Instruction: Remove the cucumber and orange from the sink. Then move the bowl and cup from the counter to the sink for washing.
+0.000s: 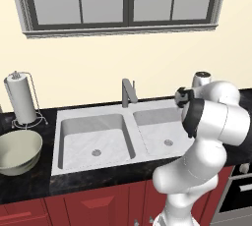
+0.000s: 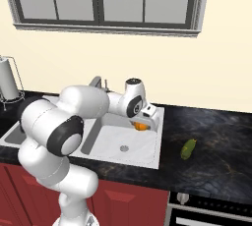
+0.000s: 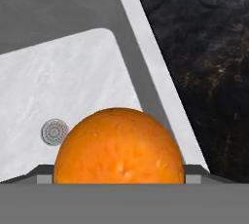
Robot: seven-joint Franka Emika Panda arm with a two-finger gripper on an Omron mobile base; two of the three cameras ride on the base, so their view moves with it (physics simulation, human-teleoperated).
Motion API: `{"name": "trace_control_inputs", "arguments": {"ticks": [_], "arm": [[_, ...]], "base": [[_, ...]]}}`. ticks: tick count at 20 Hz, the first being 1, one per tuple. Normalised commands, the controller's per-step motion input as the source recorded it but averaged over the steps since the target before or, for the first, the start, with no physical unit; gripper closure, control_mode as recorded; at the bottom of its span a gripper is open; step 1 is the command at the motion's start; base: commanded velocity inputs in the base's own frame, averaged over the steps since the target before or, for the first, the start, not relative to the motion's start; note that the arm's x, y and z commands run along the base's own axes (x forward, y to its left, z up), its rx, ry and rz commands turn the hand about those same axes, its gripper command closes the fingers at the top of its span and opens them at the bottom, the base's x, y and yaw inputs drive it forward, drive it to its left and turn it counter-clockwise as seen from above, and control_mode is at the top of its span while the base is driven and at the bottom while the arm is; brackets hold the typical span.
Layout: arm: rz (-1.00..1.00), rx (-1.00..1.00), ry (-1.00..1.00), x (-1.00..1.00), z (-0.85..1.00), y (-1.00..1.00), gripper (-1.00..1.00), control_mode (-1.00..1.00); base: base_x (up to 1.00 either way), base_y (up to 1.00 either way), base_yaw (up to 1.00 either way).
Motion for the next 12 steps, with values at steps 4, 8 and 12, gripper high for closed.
{"name": "trace_control_inputs", "arguments": {"ticks": [4, 8, 12], "arm": [[-0.12, 0.0, 0.0, -0.07, 0.12, -0.37, 1.0, -1.0], [-0.11, 0.0, 0.0, -0.08, 0.07, -0.37, 1.0, -1.0], [-0.06, 0.0, 0.0, -0.09, 0.08, -0.39, 1.0, -1.0]], "base": [[0.0, 0.0, 0.0], [0.0, 0.0, 0.0], [0.0, 0.0, 0.0]]}}
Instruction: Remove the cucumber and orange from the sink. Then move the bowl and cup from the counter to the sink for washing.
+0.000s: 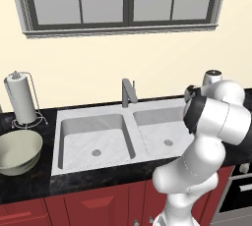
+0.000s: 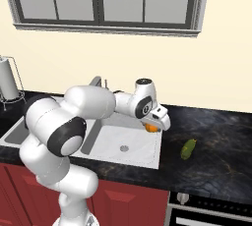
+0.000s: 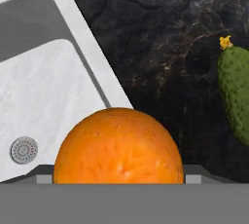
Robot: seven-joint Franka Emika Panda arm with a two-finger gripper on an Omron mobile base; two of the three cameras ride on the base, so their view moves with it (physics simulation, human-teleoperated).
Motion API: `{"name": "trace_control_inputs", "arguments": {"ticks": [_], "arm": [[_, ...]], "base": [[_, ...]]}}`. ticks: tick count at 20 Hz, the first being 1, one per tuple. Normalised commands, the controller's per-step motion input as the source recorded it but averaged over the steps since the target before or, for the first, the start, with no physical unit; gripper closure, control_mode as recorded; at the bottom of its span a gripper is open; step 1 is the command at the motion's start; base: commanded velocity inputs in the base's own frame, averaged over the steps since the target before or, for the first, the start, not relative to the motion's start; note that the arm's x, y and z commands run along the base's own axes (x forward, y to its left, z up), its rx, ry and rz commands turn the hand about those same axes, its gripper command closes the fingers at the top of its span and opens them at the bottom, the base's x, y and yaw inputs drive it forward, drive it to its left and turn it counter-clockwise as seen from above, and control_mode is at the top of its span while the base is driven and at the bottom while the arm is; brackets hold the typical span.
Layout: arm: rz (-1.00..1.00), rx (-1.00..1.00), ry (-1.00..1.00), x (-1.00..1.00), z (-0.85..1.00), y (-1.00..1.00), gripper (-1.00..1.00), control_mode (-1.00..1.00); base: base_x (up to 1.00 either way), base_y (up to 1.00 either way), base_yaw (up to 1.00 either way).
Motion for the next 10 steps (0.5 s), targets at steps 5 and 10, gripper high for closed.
{"name": "trace_control_inputs", "arguments": {"ticks": [5, 10], "arm": [[-0.04, 0.0, 0.0, -0.09, 0.09, -0.38, 1.0, -1.0], [-0.05, 0.0, 0.0, -0.06, 0.04, -0.43, 1.0, -1.0]], "base": [[0.0, 0.0, 0.0], [0.0, 0.0, 0.0]]}}
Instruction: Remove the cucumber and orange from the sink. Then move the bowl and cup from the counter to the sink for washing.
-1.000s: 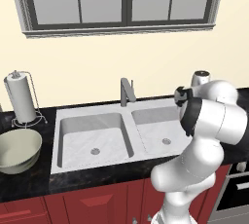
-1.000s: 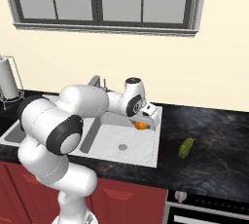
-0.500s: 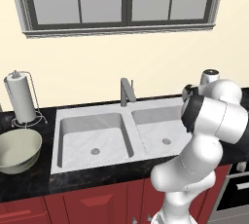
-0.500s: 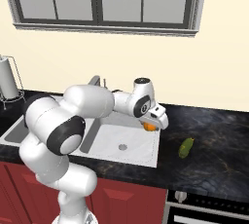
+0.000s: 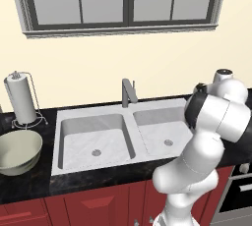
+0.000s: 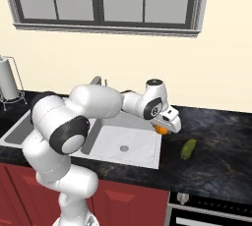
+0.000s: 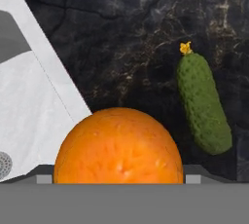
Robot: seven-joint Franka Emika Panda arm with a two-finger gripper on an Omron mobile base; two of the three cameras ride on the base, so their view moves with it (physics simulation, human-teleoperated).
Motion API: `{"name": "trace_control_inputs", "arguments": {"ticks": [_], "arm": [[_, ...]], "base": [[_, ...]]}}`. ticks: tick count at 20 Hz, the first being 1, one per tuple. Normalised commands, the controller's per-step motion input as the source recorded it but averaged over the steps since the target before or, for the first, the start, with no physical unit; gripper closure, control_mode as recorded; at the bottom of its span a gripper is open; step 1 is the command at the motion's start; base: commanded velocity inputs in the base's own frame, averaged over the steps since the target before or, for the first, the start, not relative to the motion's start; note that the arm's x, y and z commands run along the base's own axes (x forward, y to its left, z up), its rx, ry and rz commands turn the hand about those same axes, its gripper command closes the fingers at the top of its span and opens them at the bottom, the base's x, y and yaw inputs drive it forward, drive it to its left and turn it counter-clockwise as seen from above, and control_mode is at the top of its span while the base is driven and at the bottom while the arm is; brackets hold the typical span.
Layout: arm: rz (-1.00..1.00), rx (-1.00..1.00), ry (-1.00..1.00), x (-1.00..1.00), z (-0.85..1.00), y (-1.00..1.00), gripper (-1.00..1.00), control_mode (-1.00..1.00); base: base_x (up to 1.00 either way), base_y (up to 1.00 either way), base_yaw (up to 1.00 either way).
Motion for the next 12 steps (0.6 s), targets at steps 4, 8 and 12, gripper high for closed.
{"name": "trace_control_inputs", "arguments": {"ticks": [4, 8, 12], "arm": [[-0.07, 0.0, 0.0, -0.07, 0.06, -0.44, 1.0, -1.0], [-0.09, 0.0, 0.0, -0.13, 0.03, -0.37, 1.0, -1.0], [-0.08, 0.0, -0.01, -0.09, 0.02, -0.41, 1.0, -1.0]], "base": [[0.0, 0.0, 0.0], [0.0, 0.0, 0.0], [0.0, 0.0, 0.0]]}}
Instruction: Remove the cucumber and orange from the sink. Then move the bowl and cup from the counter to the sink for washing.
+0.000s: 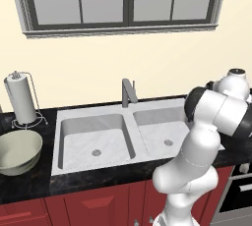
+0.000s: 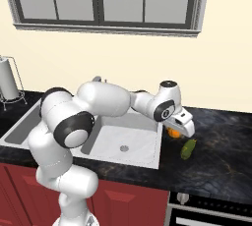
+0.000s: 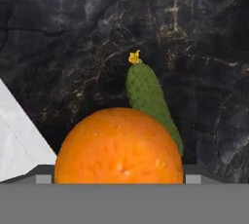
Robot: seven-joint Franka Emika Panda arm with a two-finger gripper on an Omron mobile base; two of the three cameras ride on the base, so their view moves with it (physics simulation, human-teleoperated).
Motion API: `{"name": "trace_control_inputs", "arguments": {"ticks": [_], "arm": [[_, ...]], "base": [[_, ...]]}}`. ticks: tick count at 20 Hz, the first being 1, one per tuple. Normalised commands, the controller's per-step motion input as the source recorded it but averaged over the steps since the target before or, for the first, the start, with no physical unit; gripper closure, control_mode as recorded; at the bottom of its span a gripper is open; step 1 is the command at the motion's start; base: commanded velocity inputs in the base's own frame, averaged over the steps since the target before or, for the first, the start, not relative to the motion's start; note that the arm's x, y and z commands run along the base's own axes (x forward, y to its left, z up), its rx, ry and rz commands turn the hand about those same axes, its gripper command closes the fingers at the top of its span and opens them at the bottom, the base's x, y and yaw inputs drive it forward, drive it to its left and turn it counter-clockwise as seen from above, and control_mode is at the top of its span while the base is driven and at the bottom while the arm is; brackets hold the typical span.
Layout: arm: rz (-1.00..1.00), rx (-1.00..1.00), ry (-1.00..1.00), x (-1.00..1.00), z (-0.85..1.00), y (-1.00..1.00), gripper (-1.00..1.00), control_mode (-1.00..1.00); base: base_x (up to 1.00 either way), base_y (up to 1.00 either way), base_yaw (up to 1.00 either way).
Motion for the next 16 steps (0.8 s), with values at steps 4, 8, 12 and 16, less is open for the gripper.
{"name": "trace_control_inputs", "arguments": {"ticks": [4, 8, 12, 16], "arm": [[-0.09, 0.0, -0.03, -0.13, 0.05, -0.42, 1.0, -1.0], [-0.1, 0.0, -0.04, -0.21, 0.02, -0.4, 1.0, -1.0], [-0.08, 0.0, -0.03, -0.17, 0.0, -0.39, 1.0, -1.0], [-0.09, 0.0, -0.03, -0.28, -0.08, -0.22, 1.0, -1.0]], "base": [[0.0, 0.0, 0.0], [0.0, 0.0, 0.0], [0.0, 0.0, 0.0], [0.0, 0.0, 0.0]]}}
